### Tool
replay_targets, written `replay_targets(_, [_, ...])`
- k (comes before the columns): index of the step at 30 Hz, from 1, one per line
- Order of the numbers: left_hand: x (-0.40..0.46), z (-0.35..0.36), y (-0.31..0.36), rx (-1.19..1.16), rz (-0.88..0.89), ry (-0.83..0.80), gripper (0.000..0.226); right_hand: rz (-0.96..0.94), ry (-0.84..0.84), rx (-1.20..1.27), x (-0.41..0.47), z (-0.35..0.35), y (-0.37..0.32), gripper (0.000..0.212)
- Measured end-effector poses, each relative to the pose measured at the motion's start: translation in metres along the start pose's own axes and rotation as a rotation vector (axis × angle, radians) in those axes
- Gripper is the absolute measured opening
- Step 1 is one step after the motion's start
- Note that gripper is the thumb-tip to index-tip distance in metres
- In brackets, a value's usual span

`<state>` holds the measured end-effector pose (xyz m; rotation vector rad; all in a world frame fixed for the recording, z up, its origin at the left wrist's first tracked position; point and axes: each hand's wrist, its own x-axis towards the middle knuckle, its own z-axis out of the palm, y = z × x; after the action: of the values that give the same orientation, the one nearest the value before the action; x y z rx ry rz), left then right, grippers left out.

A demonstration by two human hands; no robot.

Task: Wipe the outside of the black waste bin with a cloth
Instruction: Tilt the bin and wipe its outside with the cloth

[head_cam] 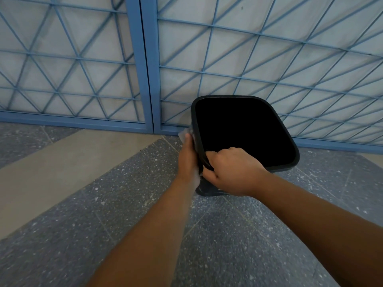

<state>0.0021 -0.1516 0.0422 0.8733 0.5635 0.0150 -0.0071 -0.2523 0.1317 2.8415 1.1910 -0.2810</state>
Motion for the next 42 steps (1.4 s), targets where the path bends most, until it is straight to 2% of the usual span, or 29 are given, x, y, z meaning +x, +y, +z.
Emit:
replay_targets(4, [-0.008, 0.003, -0.009, -0.027, 0.091, -0.041, 0.042, -0.007, 0.004, 0.002, 0.000, 0.000, 0.000, 0.030])
replay_targets(7, [-0.004, -0.005, -0.009, 0.028, 0.012, 0.038, 0.043, -0.007, 0.003, -0.009, 0.000, 0.000, 0.000, 0.028])
replay_targets(9, [0.004, -0.003, 0.001, 0.021, -0.012, 0.028, 0.043, -0.002, 0.001, -0.017, 0.000, 0.000, 0.000, 0.027])
replay_targets(14, [-0.006, -0.001, -0.007, 0.022, 0.069, -0.033, 0.041, 0.002, -0.005, -0.015, 0.000, -0.001, -0.001, 0.027])
replay_targets(18, [-0.003, -0.005, -0.003, 0.027, -0.012, 0.003, 0.043, 0.005, -0.005, -0.014, 0.000, 0.000, -0.001, 0.027])
replay_targets(22, [-0.012, -0.002, -0.011, 0.038, 0.069, -0.019, 0.047, 0.004, -0.014, -0.011, -0.001, -0.001, -0.001, 0.027])
replay_targets(24, [-0.012, -0.010, -0.024, 0.097, 0.054, 0.001, 0.050, -0.001, -0.018, -0.019, -0.002, -0.002, -0.001, 0.027])
replay_targets(27, [-0.004, -0.011, -0.019, 0.035, -0.018, 0.020, 0.048, 0.003, -0.022, -0.029, -0.002, -0.002, -0.001, 0.027])
replay_targets(32, [0.006, -0.009, -0.023, 0.082, 0.105, -0.020, 0.041, 0.010, -0.024, -0.041, -0.001, -0.001, -0.001, 0.027])
replay_targets(36, [0.019, -0.012, -0.009, 0.100, -0.054, 0.002, 0.042, 0.011, -0.019, -0.032, 0.002, 0.001, 0.000, 0.027])
replay_targets(39, [0.028, -0.004, 0.003, 0.069, -0.020, -0.021, 0.044, 0.016, -0.022, -0.007, 0.003, 0.001, 0.000, 0.027])
replay_targets(42, [0.019, -0.019, -0.027, 0.066, 0.024, -0.041, 0.046, 0.015, -0.031, 0.001, 0.004, 0.001, 0.000, 0.026])
